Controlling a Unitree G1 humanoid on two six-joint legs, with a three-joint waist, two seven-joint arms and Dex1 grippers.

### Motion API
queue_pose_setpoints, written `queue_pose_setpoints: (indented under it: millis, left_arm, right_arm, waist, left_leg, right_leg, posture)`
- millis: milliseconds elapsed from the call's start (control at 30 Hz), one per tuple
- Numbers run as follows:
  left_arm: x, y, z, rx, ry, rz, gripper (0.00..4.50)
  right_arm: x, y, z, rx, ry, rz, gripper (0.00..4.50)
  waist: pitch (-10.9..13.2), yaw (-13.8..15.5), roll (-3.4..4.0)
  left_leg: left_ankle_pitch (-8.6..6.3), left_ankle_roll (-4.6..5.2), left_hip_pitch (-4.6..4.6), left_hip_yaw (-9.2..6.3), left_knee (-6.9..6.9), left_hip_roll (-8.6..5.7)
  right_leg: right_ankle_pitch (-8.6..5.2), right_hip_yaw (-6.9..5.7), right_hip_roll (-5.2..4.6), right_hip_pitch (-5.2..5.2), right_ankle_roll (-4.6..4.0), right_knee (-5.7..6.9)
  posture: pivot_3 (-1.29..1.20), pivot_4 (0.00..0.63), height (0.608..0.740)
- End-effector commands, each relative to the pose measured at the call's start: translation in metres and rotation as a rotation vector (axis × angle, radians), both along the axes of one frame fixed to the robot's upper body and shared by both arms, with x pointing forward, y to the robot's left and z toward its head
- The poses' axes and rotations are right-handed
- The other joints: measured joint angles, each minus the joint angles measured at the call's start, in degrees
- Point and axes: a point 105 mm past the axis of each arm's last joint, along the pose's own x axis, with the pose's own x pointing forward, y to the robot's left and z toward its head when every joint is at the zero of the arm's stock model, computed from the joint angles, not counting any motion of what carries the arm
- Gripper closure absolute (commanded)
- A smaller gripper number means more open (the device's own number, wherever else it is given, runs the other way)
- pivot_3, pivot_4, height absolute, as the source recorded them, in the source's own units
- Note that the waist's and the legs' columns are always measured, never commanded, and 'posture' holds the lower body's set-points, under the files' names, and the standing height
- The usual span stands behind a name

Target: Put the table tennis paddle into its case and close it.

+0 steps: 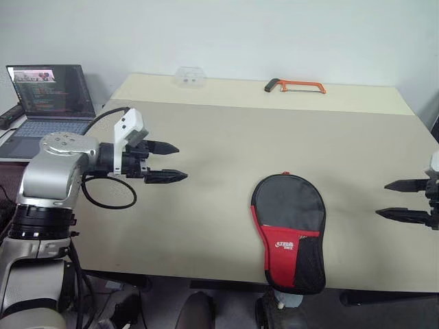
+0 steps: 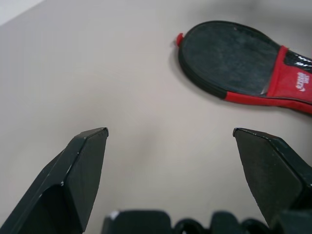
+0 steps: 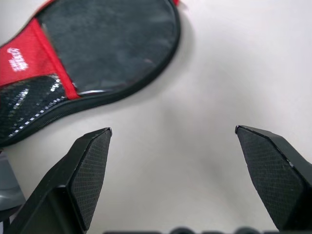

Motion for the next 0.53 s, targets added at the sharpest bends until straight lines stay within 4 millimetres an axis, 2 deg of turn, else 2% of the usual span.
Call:
queue_pose_setpoints:
  millis: [33, 200, 400, 533]
  left_arm:
    - [-0.001, 0.0, 0.015, -0.018, -0.061, 0.009, 0.0]
    - [-0.006, 0.001, 0.011, -0.017, -0.035, 0.02, 0.0]
    - [-0.001, 0.001, 0.008, -0.028, -0.025, 0.049, 0.0]
    - [0.0, 0.002, 0.01, -0.019, -0.03, 0.062, 0.0]
  right_arm:
    - [0.0, 0.007, 0.001, -0.013, 0.011, 0.046, 0.03]
    - [-0.002, 0.014, 0.006, -0.003, 0.006, 0.067, 0.03]
    - [-0.007, 0.019, -0.001, -0.004, 0.007, 0.067, 0.03]
    - [-0.004, 0.022, -0.004, -0.005, 0.001, 0.069, 0.03]
  waist:
    - [0.0, 0.0, 0.0]
    - [0.0, 0.0, -0.02]
    - [0.0, 0.0, -0.04]
    - [0.0, 0.0, -0.05]
  left_leg:
    - [0.0, 0.0, -0.01, 0.01, 0.0, 0.01]
    - [0.0, 0.0, -0.09, 0.0, -0.04, 0.02]
    - [0.0, 0.0, -0.09, 0.02, -0.02, 0.02]
    - [0.0, 0.0, -0.09, 0.02, -0.01, 0.02]
  right_leg:
    - [0.0, -0.01, 0.01, -0.01, 0.0, 0.0]
    - [0.0, 0.1, 0.0, -0.15, -0.01, 0.04]
    - [0.0, 0.05, 0.01, -0.15, -0.01, 0.07]
    - [0.0, 0.09, 0.01, -0.15, -0.01, 0.08]
  posture:
    - [0.0, 0.15, 0.74]
    - [0.0, 0.15, 0.74]
    - [0.0, 0.15, 0.74]
    - [0.0, 0.15, 0.74]
